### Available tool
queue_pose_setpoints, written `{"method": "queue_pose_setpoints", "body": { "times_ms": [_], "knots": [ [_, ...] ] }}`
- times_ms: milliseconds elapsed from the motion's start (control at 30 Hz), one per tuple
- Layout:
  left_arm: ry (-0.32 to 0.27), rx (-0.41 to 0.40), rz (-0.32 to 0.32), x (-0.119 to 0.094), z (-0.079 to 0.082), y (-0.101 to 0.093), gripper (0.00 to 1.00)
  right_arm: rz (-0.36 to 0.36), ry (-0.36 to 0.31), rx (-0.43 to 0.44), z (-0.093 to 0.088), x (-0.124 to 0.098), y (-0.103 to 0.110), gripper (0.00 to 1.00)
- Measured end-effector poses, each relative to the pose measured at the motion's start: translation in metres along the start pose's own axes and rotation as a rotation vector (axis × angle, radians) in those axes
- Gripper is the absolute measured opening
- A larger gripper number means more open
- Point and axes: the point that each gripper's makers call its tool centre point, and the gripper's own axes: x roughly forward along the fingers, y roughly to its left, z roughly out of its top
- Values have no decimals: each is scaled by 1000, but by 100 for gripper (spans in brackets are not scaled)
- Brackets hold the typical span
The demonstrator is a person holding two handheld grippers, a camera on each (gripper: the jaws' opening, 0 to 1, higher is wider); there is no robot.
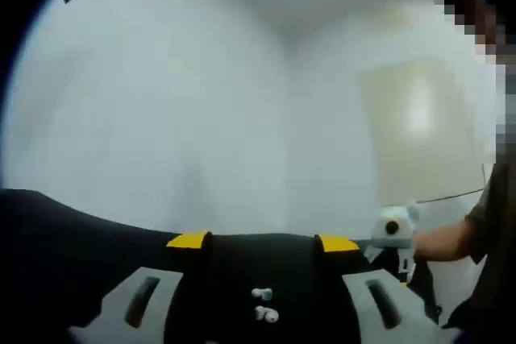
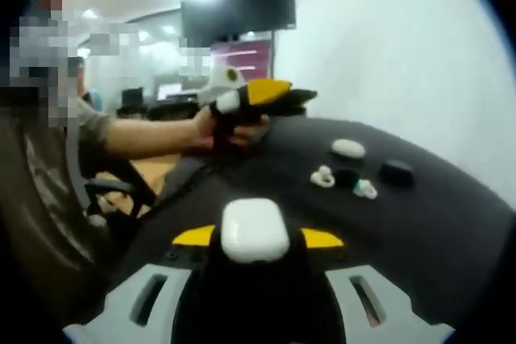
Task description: Pick up three earphones and place each one into its charging case using tactile feedback, ensure that each earphone is properly inserted and securely positioned inside the case.
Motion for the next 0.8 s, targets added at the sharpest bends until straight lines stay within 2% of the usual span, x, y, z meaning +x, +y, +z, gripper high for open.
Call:
{"method": "queue_pose_setpoints", "body": {
  "times_ms": [67, 133, 267, 333, 400, 567, 700, 800],
  "knots": [
    [8, 2, 1, 0, -1, 1, 48, -4, -4, -27, 2, 2, 3, 34],
    [5, -5, 1, -1, 0, 3, 49, -16, -2, -14, 2, 1, 2, 34],
    [-73, -51, 9, -7, 13, 8, 49, -31, 0, -38, 4, -3, 2, 33],
    [-80, -53, 20, -8, 15, 12, 48, -53, -7, -68, 5, -6, -2, 33],
    [-72, -44, 33, -8, 13, 16, 48, -82, -1, -76, 4, -9, -7, 33],
    [-51, -28, 13, -6, 10, 12, 47, -170, -9, -88, 5, -25, -28, 33],
    [-48, -30, 10, -7, 9, 20, 47, -250, -12, -92, 4, -38, -45, 33],
    [-49, -29, 9, -7, 9, 24, 46, -337, -18, -73, 2, -50, -63, 33]
  ]
}}
